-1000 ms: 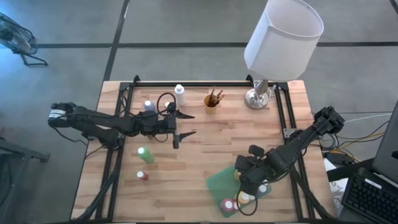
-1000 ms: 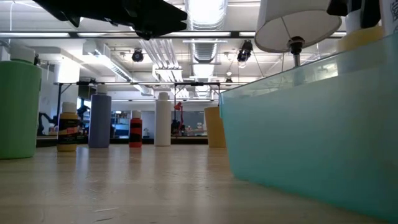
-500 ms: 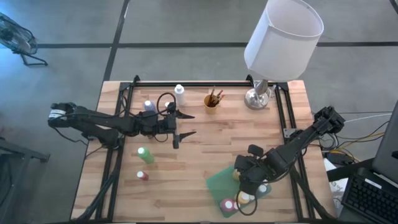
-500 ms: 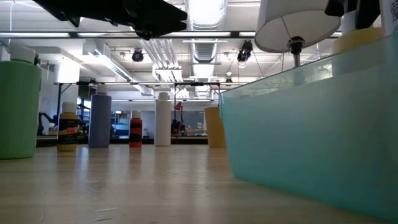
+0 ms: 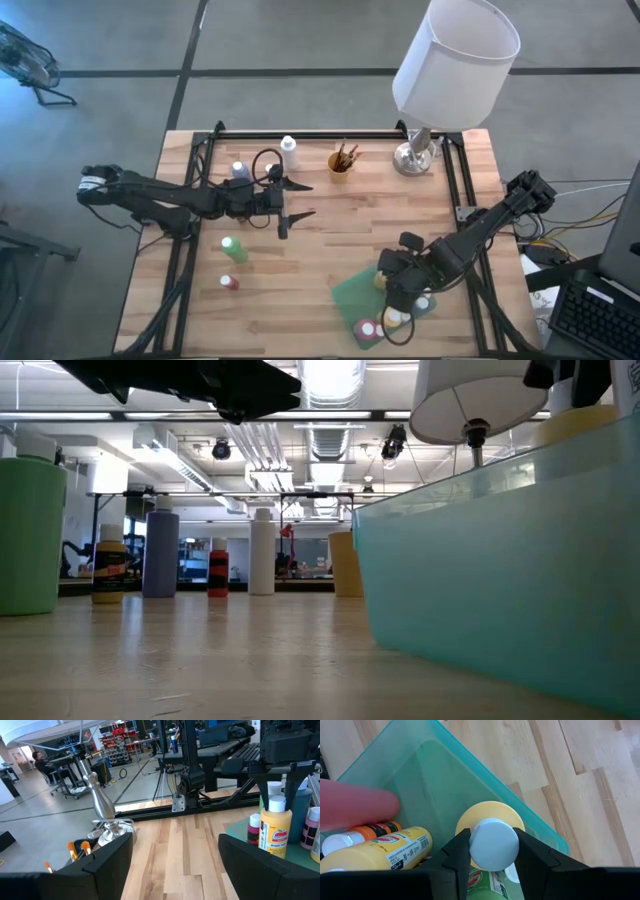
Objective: Pick & Place Paint Supplies
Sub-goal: Put the yellow paint bottle into the green bin, then put the red paint bottle into the green bin
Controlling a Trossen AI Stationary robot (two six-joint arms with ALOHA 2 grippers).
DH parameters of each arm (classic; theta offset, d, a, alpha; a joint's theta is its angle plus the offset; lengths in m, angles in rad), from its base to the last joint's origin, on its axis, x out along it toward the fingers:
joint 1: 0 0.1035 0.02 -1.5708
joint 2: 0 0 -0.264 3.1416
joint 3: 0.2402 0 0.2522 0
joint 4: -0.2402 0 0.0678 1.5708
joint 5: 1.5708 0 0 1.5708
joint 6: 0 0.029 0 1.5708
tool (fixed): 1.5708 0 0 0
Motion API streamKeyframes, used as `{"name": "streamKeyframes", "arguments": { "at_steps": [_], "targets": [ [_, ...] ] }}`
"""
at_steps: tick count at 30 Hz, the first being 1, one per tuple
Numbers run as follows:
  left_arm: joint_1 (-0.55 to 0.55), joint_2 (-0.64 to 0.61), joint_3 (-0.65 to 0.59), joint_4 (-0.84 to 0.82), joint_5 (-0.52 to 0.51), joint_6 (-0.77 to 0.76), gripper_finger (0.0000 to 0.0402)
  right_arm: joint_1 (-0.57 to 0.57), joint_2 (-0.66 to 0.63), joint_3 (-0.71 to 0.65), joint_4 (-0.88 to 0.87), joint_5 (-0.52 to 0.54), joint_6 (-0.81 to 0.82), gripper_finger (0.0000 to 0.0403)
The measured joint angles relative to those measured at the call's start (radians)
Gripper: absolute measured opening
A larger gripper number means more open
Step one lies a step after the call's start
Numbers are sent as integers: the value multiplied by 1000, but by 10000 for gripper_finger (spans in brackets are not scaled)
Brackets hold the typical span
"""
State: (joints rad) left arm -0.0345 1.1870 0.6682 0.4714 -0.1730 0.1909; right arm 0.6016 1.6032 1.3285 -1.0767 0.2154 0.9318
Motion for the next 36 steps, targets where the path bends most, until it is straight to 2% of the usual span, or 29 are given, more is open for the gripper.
{"name": "streamKeyframes", "arguments": {
  "at_steps": [9,26,36],
  "targets": [
    [0,0,0,0,0,0,296,0,-6,12,-8,-10,-1,183],
    [0,0,0,0,0,0,296,0,-7,37,-46,-14,3,288],
    [-1,0,0,16,-1,-9,296,0,-9,204,-61,-7,-43,320]
  ]
}}
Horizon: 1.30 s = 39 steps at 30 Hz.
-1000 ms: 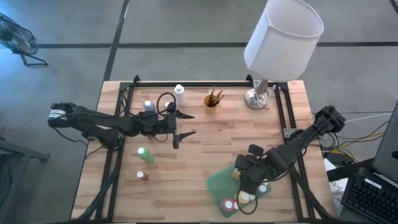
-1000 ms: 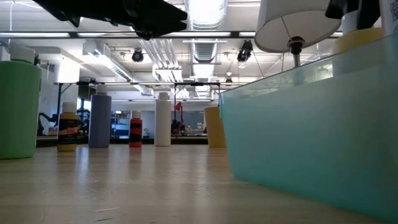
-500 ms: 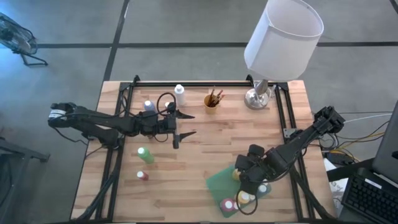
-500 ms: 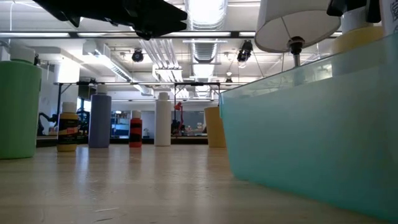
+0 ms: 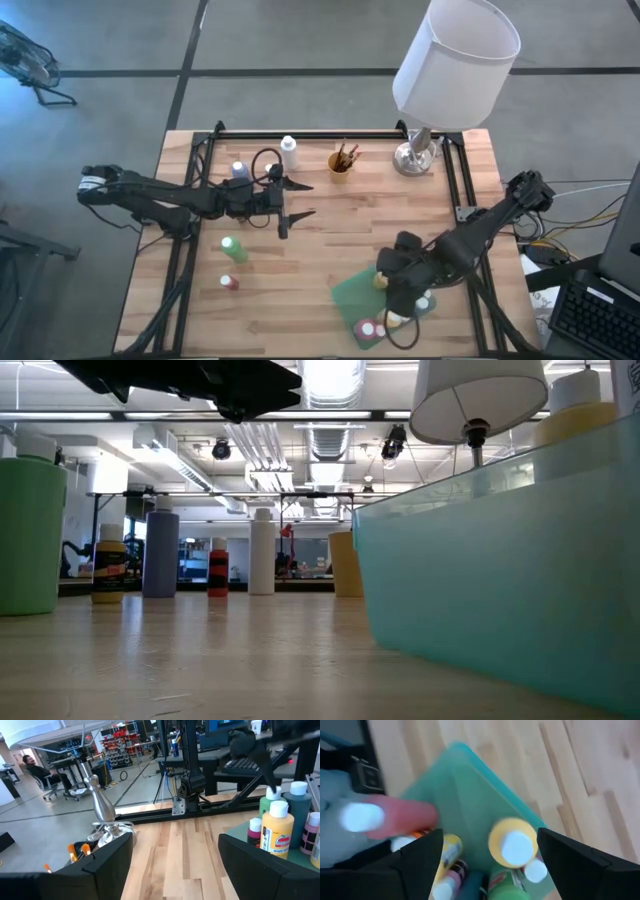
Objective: Pick & Place Paint Supplies
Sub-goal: Put the red paint bottle into the green bin
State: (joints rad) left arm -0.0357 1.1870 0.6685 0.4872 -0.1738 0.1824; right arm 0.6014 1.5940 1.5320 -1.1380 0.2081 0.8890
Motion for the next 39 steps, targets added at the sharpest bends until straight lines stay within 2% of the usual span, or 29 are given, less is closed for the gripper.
{"name": "streamKeyframes", "arguments": {
  "at_steps": [4,8,14,18,22,24,33,39],
  "targets": [
    [0,0,1,1,0,-17,296,-18,-2,54,-3,95,-86,326],
    [2,0,5,1,-9,-74,296,-110,-2,59,-25,128,-178,318],
    [35,0,-2,-14,-38,9,296,-301,-2,40,34,34,-424,278],
    [41,-1,-2,-16,-56,64,296,-376,-3,47,56,1,-600,254],
    [42,-10,-2,-17,-194,112,296,-431,-3,48,57,1,-712,236],
    [44,-15,-2,-17,-231,115,296,-458,-3,48,57,2,-747,228],
    [94,-111,-3,-150,-119,98,296,-541,-3,27,97,-3,-840,208],
    [97,-218,-3,-171,-106,96,296,-549,-11,25,90,-11,-887,196]
  ]
}}
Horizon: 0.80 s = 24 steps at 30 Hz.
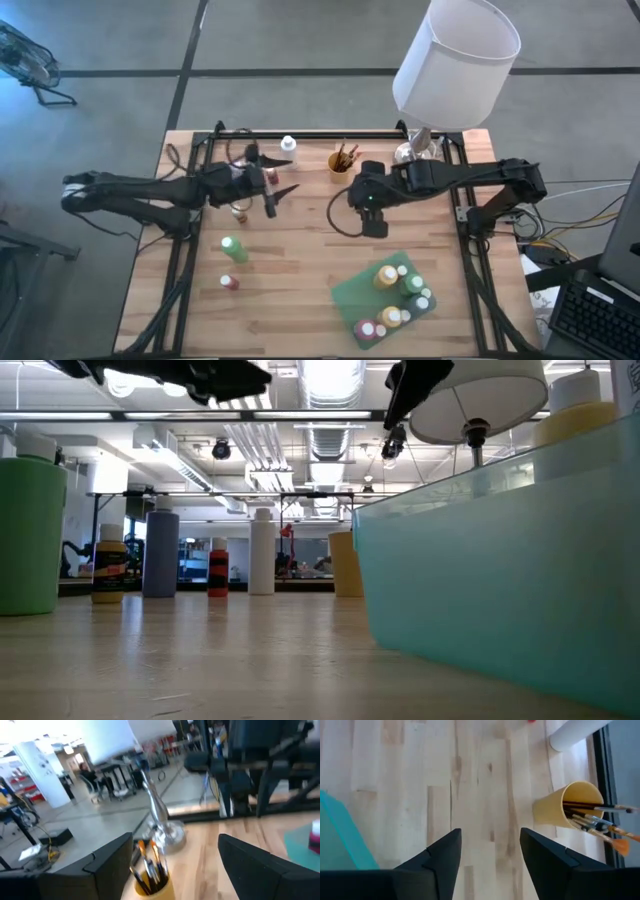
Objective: Pick & Place Paint Supplies
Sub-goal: Put the red paint bottle into the green bin
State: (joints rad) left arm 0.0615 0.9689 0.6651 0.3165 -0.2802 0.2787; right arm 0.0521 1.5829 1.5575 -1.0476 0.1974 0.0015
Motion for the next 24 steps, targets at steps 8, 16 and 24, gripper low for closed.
{"name": "streamKeyframes", "arguments": {
  "at_steps": [8,16,24],
  "targets": [
    [13,-175,0,-127,-2,-18,295,-42,-18,8,38,11,-63,179],
    [55,-247,0,-251,-5,21,295,-117,-21,-3,104,0,-112,157],
    [93,-247,56,-355,0,60,295,-187,-22,-5,182,0,-76,131]
  ]
}}
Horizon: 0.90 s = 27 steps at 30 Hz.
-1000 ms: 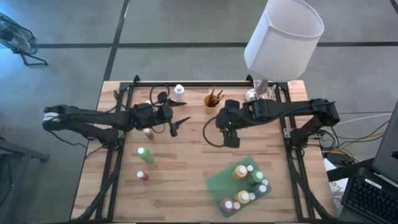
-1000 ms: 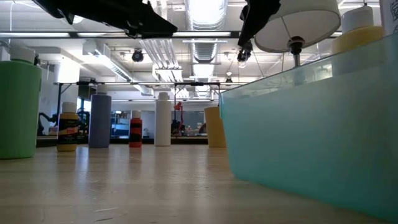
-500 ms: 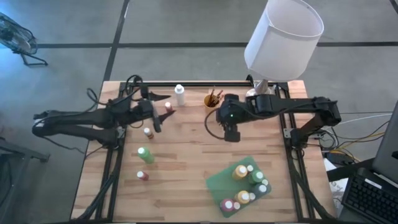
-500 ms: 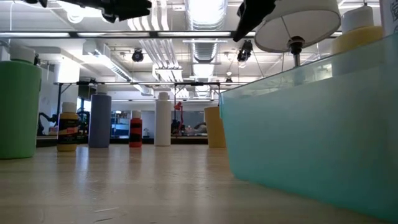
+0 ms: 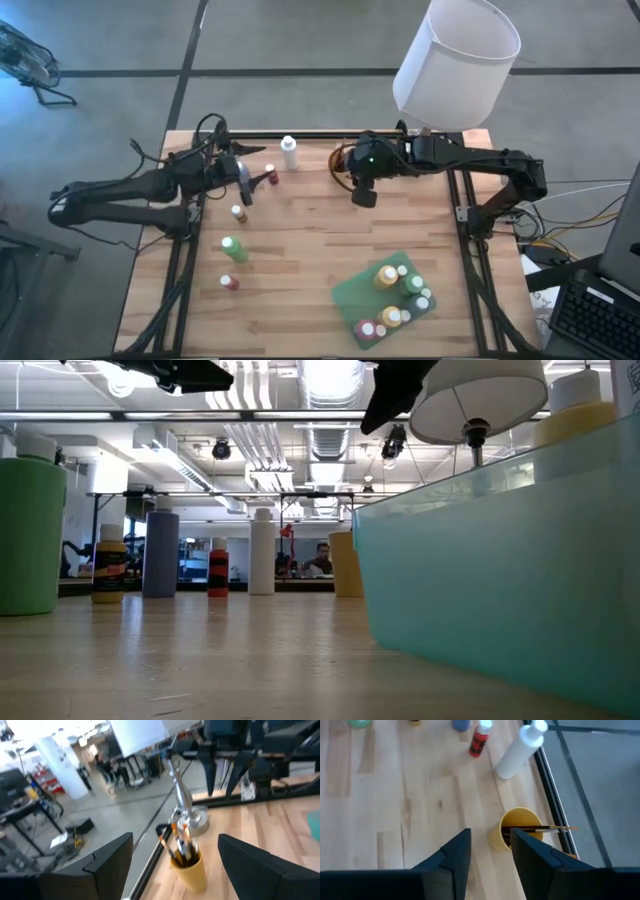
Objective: Pick & Place Paint Supplies
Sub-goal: Put the red paint bottle into the green bin
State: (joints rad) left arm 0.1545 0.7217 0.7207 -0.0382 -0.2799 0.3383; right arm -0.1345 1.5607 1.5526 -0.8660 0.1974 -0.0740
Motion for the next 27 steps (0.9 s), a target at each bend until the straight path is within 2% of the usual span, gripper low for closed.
{"name": "streamKeyframes", "arguments": {
  "at_steps": [4,7,14,20,27],
  "targets": [
    [37,12,72,-153,2,-49,283,-20,-1,-11,19,0,26,119],
    [56,23,80,-159,20,-119,266,-31,-1,-25,56,0,27,109],
    [76,37,77,-158,1,-111,232,-33,-1,-33,63,1,16,85],
    [76,37,77,-143,-43,-122,229,-36,-1,-33,67,5,-46,67],
    [75,39,77,-174,-36,-292,231,-44,-1,-33,119,12,-147,55]
  ]
}}
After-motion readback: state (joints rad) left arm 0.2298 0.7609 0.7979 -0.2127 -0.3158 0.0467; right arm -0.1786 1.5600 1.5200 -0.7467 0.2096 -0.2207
